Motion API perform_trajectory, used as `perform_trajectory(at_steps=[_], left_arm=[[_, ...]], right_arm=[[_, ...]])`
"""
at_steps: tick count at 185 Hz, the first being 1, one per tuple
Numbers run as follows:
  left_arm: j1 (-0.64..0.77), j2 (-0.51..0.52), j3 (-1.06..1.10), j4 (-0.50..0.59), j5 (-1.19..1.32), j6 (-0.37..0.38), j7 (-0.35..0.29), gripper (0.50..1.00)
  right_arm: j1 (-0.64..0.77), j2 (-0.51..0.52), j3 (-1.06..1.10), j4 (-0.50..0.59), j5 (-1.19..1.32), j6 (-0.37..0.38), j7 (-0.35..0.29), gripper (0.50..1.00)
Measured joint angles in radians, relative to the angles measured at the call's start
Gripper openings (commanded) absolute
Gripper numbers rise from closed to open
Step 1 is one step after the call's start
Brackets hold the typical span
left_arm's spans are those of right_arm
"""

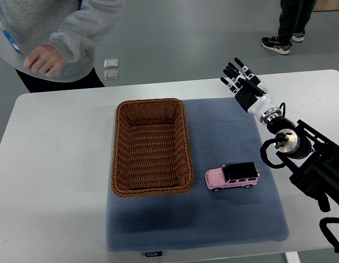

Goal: Place pink car in brown basket
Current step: 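Reach the right hand over the pink toy car from above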

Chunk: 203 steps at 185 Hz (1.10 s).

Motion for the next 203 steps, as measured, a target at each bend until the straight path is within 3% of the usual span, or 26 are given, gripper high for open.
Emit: perform_trajectory(at_steps=[68,105,149,175,203], left_arm=[[0.0,0.0,0.0,-0.001,0.0,0.0,-0.001,1.0],[0.0,0.0,0.001,0.0,0.0,0.0,-0.002,1.0],[-0.001,0.0,0.003,-0.002,0.001,0.0,-0.002,1.0],[-0.003,0.0,0.003,-0.002,0.001,0.0,-0.002,1.0],[-0.003,0.0,0.003,-0.002,0.001,0.0,0.0,1.0]], right_arm=[[0.023,-0.02,-0.044,0.008,-0.037,0.035,-0.021,0.913],[0.126,-0.185,-0.226,0.047,-0.343,0.127,-0.047,0.913],[0.214,-0.504,-0.485,0.411,-0.822,0.186,-0.058,0.913],[0.212,-0.64,-0.569,0.624,-0.913,0.193,-0.058,0.913],[0.156,-0.728,-0.594,0.733,-0.926,0.177,-0.058,0.913]])
